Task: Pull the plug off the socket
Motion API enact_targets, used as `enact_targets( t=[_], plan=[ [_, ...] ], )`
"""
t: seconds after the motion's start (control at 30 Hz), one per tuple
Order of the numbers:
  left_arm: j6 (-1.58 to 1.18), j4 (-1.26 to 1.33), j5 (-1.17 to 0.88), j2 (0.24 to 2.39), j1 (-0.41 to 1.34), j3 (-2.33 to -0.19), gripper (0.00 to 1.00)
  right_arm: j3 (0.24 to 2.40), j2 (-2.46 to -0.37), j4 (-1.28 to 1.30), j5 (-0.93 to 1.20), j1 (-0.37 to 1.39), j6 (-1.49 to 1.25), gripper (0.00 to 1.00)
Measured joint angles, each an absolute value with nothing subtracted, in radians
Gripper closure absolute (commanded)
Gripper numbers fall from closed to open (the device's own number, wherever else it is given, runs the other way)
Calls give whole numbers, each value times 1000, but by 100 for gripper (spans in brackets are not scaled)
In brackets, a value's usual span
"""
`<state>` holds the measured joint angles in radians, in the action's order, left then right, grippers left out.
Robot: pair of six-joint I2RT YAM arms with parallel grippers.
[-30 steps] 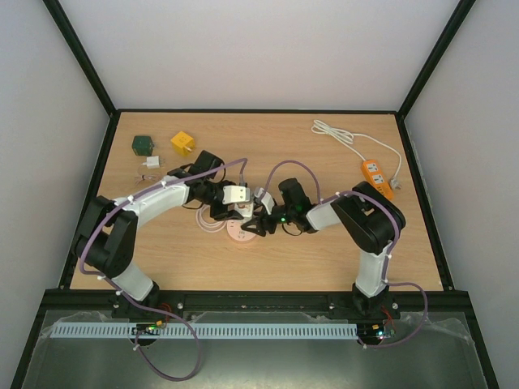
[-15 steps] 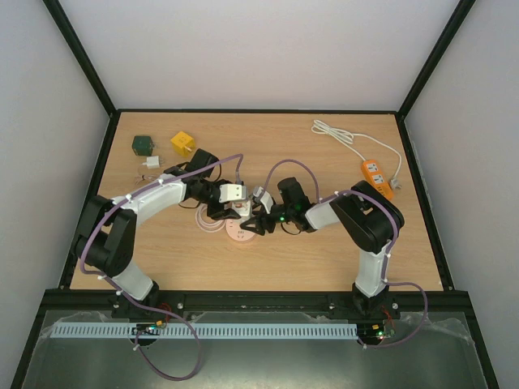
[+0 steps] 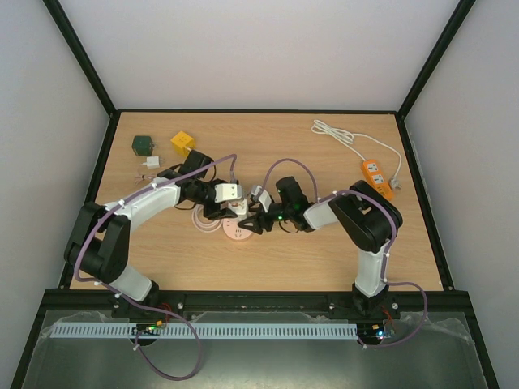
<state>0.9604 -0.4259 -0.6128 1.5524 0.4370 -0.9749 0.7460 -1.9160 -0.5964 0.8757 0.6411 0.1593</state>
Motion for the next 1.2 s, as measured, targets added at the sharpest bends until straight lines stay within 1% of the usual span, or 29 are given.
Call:
enact_targets(
  t=[0.1,0.17,0.23,0.37,0.53,0.67,0.83,0.9,1.07,1.2],
  plan=[
    [919,-411,-610,1559,433,-975,86,746,-1904,-584,841,634,141,9],
    [865,-384,-598,1564,433,-974,86,746,-1877,-554,799,624,130,5],
    [793,-341,-583,1565,433,-974,86,746,-1846,-525,760,608,117,4],
    [634,-228,-527,1565,437,-963,88,746,-1766,-486,671,568,91,8],
    [484,-150,-436,1600,451,-962,89,739,-1685,-481,621,552,67,22],
    [412,-126,-386,1637,467,-963,89,716,-1680,-484,620,567,62,27],
    [353,-124,-350,1674,480,-1005,90,704,-1702,-493,603,627,68,28],
    [338,-120,-344,1687,480,-1019,90,704,-1737,-516,576,653,75,30],
    [324,-118,-333,1692,484,-1026,91,717,-1797,-553,515,671,96,31],
    [324,-120,-326,1694,483,-1030,91,727,-1829,-596,473,677,112,34]
  ],
)
